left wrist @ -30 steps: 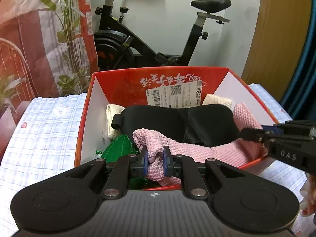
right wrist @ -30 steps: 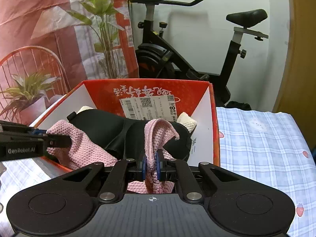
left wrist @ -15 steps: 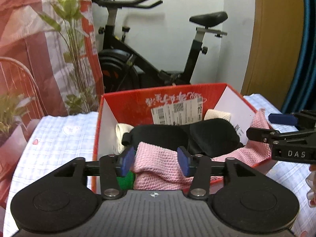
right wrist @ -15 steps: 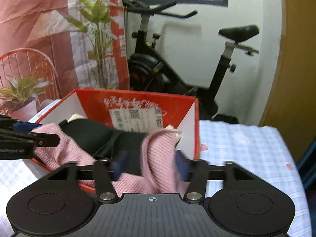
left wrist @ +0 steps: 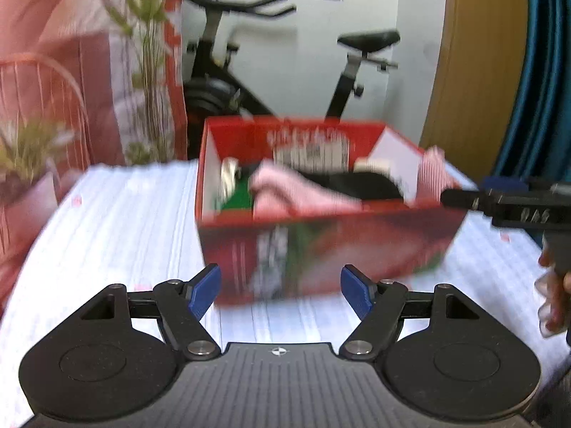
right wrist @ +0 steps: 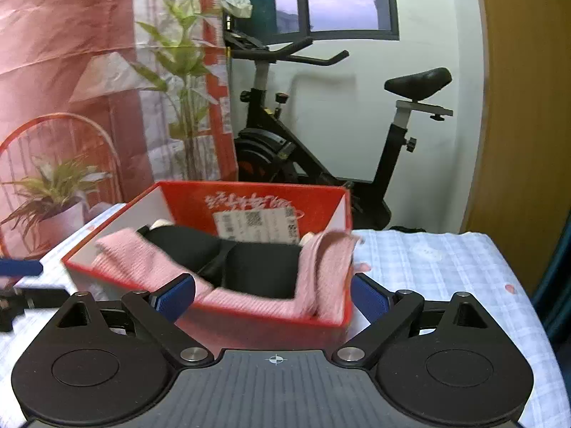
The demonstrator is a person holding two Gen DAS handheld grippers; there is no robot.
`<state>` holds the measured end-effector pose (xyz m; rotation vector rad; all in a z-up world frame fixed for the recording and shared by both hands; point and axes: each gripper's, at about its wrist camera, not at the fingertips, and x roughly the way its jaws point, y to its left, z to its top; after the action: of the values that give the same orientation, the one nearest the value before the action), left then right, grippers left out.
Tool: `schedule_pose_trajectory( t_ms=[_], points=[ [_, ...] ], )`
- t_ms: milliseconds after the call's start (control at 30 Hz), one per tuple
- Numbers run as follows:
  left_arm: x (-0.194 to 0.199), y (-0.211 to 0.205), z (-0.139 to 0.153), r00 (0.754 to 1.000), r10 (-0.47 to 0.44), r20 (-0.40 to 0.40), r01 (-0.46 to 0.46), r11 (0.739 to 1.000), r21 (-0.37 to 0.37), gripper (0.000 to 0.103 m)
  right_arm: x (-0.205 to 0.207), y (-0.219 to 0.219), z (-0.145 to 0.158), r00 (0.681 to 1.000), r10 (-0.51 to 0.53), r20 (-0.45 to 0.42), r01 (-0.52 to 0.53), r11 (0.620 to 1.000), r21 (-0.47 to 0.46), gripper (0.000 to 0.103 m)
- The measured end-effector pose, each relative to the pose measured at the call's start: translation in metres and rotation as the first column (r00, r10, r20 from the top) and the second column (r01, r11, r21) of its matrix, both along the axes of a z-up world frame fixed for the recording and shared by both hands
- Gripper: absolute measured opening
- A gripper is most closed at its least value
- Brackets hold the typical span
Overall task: Organize soft objects
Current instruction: 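Lift the pink scarf with both tools and release it into the box, then lower both tools onto the white plastic packet and close them on it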
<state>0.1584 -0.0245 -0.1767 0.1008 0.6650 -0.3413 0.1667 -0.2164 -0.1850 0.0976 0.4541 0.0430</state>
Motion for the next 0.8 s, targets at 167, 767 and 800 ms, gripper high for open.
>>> schedule_pose_trajectory(
  t_ms=[167,767,800],
  points=[
    [-0.008,0.017,-0.028,0.994,0.033,-0.103,-0.035,0.999,-0.016,0.075,-0.024,0.014,-0.014,0.999,0.039,0.003,-0.039,0.999,0.033,0.092],
    [-0.019,0.023,-0.09,0.966,0.049,-0.253,-0.079,0.991,-0.109,0.033,-0.052,0.044,-0.106,0.965,0.131,-0.229,-0.087,0.977,0.195,0.062],
    [-0.02,0.02,-0.091,0.967,0.044,-0.252,-0.073,0.992,-0.106,0.033,-0.054,0.043,-0.109,0.965,0.124,-0.232,-0.079,0.978,0.19,0.059]
  ],
)
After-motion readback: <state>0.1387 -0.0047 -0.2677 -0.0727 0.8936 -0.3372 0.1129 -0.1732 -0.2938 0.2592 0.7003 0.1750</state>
